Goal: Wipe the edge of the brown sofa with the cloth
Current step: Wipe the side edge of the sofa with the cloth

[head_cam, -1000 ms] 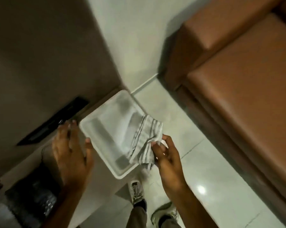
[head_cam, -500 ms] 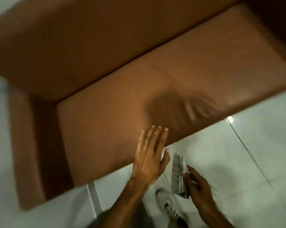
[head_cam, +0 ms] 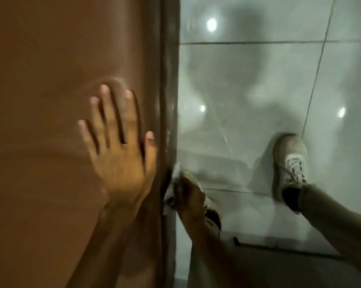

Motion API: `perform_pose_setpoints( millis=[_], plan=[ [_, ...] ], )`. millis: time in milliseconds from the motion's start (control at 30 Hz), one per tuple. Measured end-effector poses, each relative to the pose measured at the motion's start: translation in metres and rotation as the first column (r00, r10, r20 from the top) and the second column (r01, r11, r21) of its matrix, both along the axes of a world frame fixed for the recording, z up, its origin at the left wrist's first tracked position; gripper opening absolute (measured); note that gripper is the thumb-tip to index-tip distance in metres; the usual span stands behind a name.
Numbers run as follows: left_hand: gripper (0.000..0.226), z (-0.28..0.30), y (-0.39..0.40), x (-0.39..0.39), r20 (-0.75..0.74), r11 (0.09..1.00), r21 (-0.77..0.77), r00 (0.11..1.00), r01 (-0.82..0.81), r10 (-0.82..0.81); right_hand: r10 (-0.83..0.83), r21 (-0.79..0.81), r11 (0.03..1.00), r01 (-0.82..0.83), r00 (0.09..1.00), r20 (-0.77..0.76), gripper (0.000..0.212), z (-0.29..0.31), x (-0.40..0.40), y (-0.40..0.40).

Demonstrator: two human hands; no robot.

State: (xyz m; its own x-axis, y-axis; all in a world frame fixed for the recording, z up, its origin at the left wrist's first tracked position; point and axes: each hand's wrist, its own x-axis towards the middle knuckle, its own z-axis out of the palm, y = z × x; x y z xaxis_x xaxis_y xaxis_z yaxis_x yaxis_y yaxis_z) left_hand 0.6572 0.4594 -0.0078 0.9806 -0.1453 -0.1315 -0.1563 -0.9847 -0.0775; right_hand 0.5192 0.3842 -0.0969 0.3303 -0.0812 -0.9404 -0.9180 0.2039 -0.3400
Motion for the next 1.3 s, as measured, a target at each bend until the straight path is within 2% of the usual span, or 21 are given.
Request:
perform_pose_setpoints(
  millis=[33,67,133,233,267,367,433,500,533,633,700,733,833,933,1033,1067,1167,1300],
  plan=[
    [0.07,-0.003,0.001,-0.002,0.028,1.0,-0.013,1.0,0.011,-0.01,-0.119,0.011,0.993,0.119,0.993,0.005,0.016,-0.006,0.009,0.014],
    [0.068,-0.006,0.001,-0.003,0.045,0.999,-0.029,0.999,0.019,-0.018,-0.177,-0.079,0.98,0.18,0.983,0.045,0.022,-0.014,0.015,0.024],
    [0.067,-0.006,0.002,-0.003,0.059,0.998,-0.053,0.998,0.034,-0.031,-0.227,-0.18,0.952,0.247,0.966,0.128,0.032,-0.021,0.03,0.032],
    [0.068,-0.007,0.003,-0.004,0.057,0.998,-0.046,0.998,0.041,-0.038,-0.296,-0.124,0.937,0.326,0.932,0.209,0.035,-0.041,0.032,0.034],
    [0.069,-0.007,0.003,-0.005,0.052,0.998,-0.049,0.998,0.043,-0.04,-0.279,-0.145,0.939,0.312,0.938,0.206,0.034,-0.048,0.023,0.036],
    [0.072,-0.002,0.005,0.002,0.022,0.997,-0.044,0.998,0.064,-0.063,-0.356,-0.112,0.928,0.356,0.934,0.018,0.023,-0.045,-0.005,0.046],
    [0.075,0.001,0.009,0.013,-0.018,0.994,-0.05,0.995,0.101,-0.102,-0.402,-0.118,0.909,0.401,0.916,0.014,0.02,-0.026,-0.007,0.047],
    [0.077,0.002,0.01,0.032,-0.029,0.989,-0.063,0.99,0.134,-0.136,-0.421,-0.066,0.898,0.436,0.892,0.166,0.024,-0.008,0.024,0.037],
    [0.077,0.002,0.009,0.041,-0.029,0.987,-0.069,0.989,0.143,-0.145,-0.38,-0.069,0.909,0.411,0.885,0.269,0.026,-0.007,0.046,0.031],
    [0.076,-0.001,0.002,0.06,-0.003,0.982,-0.097,0.987,0.162,-0.163,-0.324,-0.125,0.904,0.41,0.844,0.428,0.023,-0.035,0.103,0.016],
    [0.075,-0.003,0.001,0.067,0.01,0.981,-0.095,0.985,0.17,-0.17,-0.316,-0.195,0.893,0.405,0.874,0.368,0.018,-0.07,0.104,0.018],
    [0.074,-0.003,0.001,0.068,0.012,0.981,-0.091,0.985,0.17,-0.17,-0.347,-0.199,0.891,0.409,0.894,0.284,0.018,-0.078,0.092,0.02],
    [0.075,0.001,-0.003,0.07,-0.012,0.984,-0.097,0.988,0.152,-0.154,-0.423,-0.119,0.894,0.432,0.901,0.094,0.022,-0.062,0.047,0.027],
    [0.075,0.004,-0.005,0.076,-0.034,0.984,-0.085,0.986,0.159,-0.162,-0.385,-0.063,0.915,0.399,0.908,0.164,0.025,-0.033,0.069,0.016],
    [0.077,-0.002,0.0,0.094,-0.062,0.984,-0.063,0.983,0.169,-0.173,-0.33,-0.138,0.904,0.404,0.866,0.375,0.024,-0.05,0.137,-0.005],
    [0.079,-0.005,0.002,0.098,-0.077,0.988,-0.047,0.986,0.144,-0.147,-0.345,-0.144,0.895,0.422,0.86,0.376,0.024,-0.064,0.157,-0.009],
    [0.081,-0.004,-0.004,0.1,-0.073,0.992,-0.05,0.99,0.114,-0.118,-0.431,-0.126,0.868,0.48,0.855,0.288,0.026,-0.099,0.166,-0.007],
    [0.078,0.002,-0.018,0.13,-0.029,0.979,-0.078,0.981,0.187,-0.19,-0.39,-0.149,0.904,0.401,0.916,0.097,0.025,-0.076,0.128,0.001]
  ],
)
